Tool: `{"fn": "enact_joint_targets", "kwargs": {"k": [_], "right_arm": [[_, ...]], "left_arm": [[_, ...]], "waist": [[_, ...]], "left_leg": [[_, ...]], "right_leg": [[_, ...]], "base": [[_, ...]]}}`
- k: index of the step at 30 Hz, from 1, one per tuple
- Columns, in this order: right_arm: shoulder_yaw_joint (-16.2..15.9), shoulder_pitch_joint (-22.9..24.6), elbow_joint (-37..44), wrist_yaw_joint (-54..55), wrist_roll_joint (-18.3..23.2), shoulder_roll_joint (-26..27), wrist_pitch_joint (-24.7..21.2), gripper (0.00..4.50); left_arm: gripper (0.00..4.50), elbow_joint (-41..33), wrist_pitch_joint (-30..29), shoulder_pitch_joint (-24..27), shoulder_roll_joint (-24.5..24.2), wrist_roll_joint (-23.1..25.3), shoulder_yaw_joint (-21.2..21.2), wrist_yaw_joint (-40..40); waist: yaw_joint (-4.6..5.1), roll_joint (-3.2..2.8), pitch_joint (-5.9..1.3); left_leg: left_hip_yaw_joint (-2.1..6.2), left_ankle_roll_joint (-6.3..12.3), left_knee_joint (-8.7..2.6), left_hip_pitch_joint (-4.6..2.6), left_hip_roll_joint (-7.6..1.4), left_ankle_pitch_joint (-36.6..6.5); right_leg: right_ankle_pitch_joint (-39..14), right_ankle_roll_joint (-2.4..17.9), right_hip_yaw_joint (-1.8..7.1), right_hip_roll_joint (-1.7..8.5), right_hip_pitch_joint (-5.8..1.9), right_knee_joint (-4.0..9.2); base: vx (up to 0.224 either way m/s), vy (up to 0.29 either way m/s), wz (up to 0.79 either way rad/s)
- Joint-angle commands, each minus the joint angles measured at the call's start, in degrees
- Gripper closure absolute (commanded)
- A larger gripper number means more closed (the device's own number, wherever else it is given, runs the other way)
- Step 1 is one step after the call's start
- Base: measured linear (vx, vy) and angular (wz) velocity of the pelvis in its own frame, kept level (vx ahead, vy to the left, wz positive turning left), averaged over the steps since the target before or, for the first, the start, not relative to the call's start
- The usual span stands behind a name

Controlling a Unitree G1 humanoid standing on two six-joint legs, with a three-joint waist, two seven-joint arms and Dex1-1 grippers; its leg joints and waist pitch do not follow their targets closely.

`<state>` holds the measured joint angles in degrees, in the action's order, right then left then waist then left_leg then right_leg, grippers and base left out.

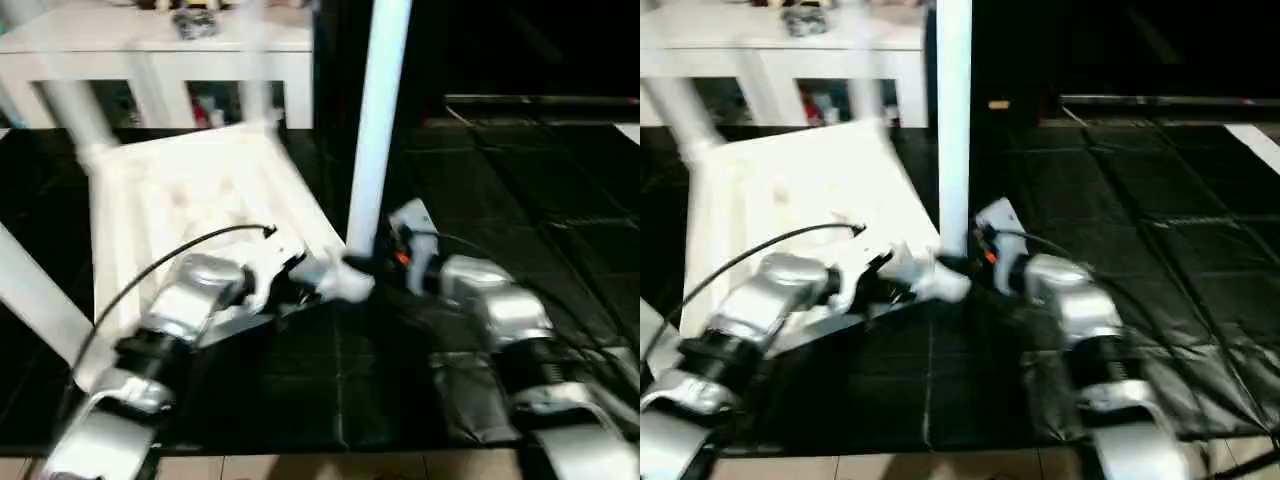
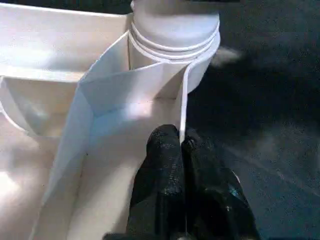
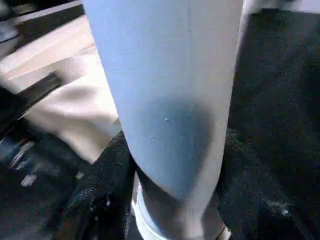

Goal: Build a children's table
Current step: Rotate leg to tighten

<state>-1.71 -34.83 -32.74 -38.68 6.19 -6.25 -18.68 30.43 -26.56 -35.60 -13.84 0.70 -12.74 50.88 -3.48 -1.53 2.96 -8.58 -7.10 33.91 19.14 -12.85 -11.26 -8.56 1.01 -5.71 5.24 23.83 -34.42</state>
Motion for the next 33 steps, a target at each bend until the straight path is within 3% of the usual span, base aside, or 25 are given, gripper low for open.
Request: {"fn": "enact_joint_targets", "kwargs": {"k": [1, 2, 3, 5, 8, 9, 18, 19, 23, 24, 26, 28, 29, 31, 33], "right_arm": [[-4.99, -0.41, -2.67, 3.50, -0.46, 6.97, -3.20, 2.51], [-4.99, -0.41, -2.67, 3.50, -0.46, 6.97, -3.20, 2.51], [-3.89, -0.68, -2.66, 5.53, 0.06, 8.53, -2.92, 2.51], [-3.07, -0.51, -1.72, 5.58, 0.72, 9.23, -2.81, 1.97], [-3.31, 0.14, -0.37, 3.86, 0.96, 9.03, -2.42, 1.73], [-3.36, 0.32, -0.06, 3.39, 1.16, 8.99, -2.45, 1.48], [-4.65, 2.58, 3.18, -6.47, 1.66, 2.52, -0.80, 0.69], [-4.31, 2.52, 3.17, -8.76, 1.99, 0.66, -0.54, 0.57], [-4.29, 1.96, 2.02, -16.35, 1.99, -4.96, 1.05, 0.25], [-4.87, 2.01, 1.93, -21.09, 1.81, -7.30, 2.69, 0.14], [-4.95, 2.00, 1.91, -23.00, 1.99, -8.09, 3.28, 0.02], [-5.00, 1.69, 1.97, -29.53, 3.43, -10.70, 4.84, 0.02], [-5.00, 1.69, 1.97, -29.53, 3.43, -10.70, 4.84, 0.02], [-5.74, 0.79, 0.07, -31.38, 2.78, -12.27, 8.40, 0.02], [-6.57, 0.55, -1.10, -33.40, 2.14, -13.11, 12.03, 0.02]], "left_arm": [[4.50, -1.21, 0.20, -3.72, 6.03, -1.41, 0.19, -4.85], [4.50, -1.21, 0.20, -3.72, 6.03, -1.41, 0.19, -4.85], [4.50, -1.15, -0.25, -3.91, 7.03, -1.37, 0.59, -6.31], [4.50, -1.57, -0.53, -3.78, 7.10, -1.46, 0.61, -6.40], [4.50, -2.16, -0.03, -3.38, 6.26, -1.38, 0.46, -5.40], [4.50, -2.27, 0.20, -3.26, 5.98, -1.30, 0.51, -5.04], [4.50, -3.53, 4.41, -1.26, -0.04, -1.30, -1.00, 3.80], [4.50, -3.75, 6.63, -0.82, -1.34, -1.42, -1.67, 6.65], [4.50, -4.70, 10.49, 0.07, -4.60, -1.89, -3.25, 14.17], [4.50, -5.40, 11.80, 0.55, -6.18, -1.92, -4.50, 17.71], [4.50, -5.57, 12.66, 0.74, -6.84, -1.70, -5.13, 18.92], [4.50, -5.92, 14.36, 1.39, -8.29, -1.91, -6.45, 22.13], [4.50, -5.92, 14.36, 1.39, -8.29, -1.91, -6.45, 22.13], [4.50, -6.77, 15.96, 2.24, -9.35, -2.61, -7.44, 25.14], [4.50, -6.68, 17.04, 2.53, -9.72, -2.49, -7.66, 25.87]], "waist": [[-0.09, 0.03, -3.67], [-0.07, 0.06, -3.78], [0.04, -0.36, -3.75], [0.03, -0.17, -4.05], [0.06, -0.26, -4.17], [0.03, -0.26, -4.17], [-0.05, -0.60, -4.19], [-0.24, -0.23, -4.18], [-0.83, -0.24, -4.19], [-1.67, -0.34, -4.28], [-2.50, -0.53, -4.25], [-3.17, -0.31, -4.54], [-3.38, -0.49, -4.59], [-3.79, -0.42, -4.47], [-4.04, -0.30, -4.42]], "left_leg": [[-0.95, 1.16, -3.90, 1.00, 1.37, -12.61], [-0.92, 1.46, -3.96, 0.90, 1.35, -12.71], [-0.94, 1.78, -4.00, 0.95, 1.30, -13.05], [-0.87, 2.05, -4.09, 1.05, 1.17, -12.20], [-0.91, 2.69, -4.13, 1.18, 0.97, -10.43], [-0.97, 2.79, -4.09, 1.12, 0.97, -10.22], [-0.99, 3.47, -4.14, 1.13, 0.86, -9.89], [-0.91, 3.70, -4.19, 1.16, 0.86, -10.33], [-1.08, 4.14, -4.09, 1.07, 0.51, -9.84], [-1.18, 4.23, -4.01, 0.86, 0.23, -9.65], [-1.38, 4.05, -3.93, 0.53, 0.00, -9.19], [-1.34, 4.26, -3.79, 0.55, -0.19, -8.38], [-1.34, 4.47, -3.74, 0.39, -0.26, -8.54], [-1.30, 4.48, -3.65, 0.94, -0.20, -8.00], [-1.46, 4.03, -3.64, 0.82, -0.12, -9.10]], "right_leg": [[-28.04, 5.50, 1.38, 1.86, -3.45, 5.66], [-27.54, 5.56, 1.45, 1.87, -3.41, 5.67], [-26.43, 5.88, 1.56, 1.80, -3.38, 5.60], [-23.34, 6.81, 1.67, 1.87, -3.67, 5.24], [-17.65, 9.15, 1.93, 1.90, -3.88, 4.65], [-16.82, 9.56, 1.97, 1.88, -3.84, 4.60], [-13.84, 11.63, 2.09, 2.06, -4.21, 4.29], [-14.63, 11.50, 2.04, 2.09, -4.30, 4.45], [-13.96, 12.39, 2.25, 2.26, -4.02, 4.15], [-13.59, 12.72, 2.29, 2.27, -3.87, 3.93], [-11.82, 13.55, 2.48, 2.21, -3.35, 3.72], [-8.44, 14.61, 2.51, 2.20, -3.47, 3.08], [-7.60, 15.10, 2.47, 2.13, -3.30, 2.94], [-6.51, 15.53, 2.54, 2.26, -3.48, 2.62], [-8.31, 14.96, 2.59, 2.35, -3.43, 2.89]], "base": [[0.000, 0.000, 0.00], [0.000, 0.000, 0.00], [0.000, 0.000, 0.00], [0.000, 0.000, 0.00], [0.000, 0.000, 0.00], [0.000, 0.000, 0.00], [0.000, 0.000, 0.00], [0.000, 0.000, 0.00], [0.000, 0.000, 0.00], [0.000, 0.000, 0.00], [0.000, 0.000, 0.00], [0.000, 0.000, 0.00], [0.000, 0.000, 0.00], [0.000, 0.000, 0.00], [0.000, 0.000, 0.00]]}}
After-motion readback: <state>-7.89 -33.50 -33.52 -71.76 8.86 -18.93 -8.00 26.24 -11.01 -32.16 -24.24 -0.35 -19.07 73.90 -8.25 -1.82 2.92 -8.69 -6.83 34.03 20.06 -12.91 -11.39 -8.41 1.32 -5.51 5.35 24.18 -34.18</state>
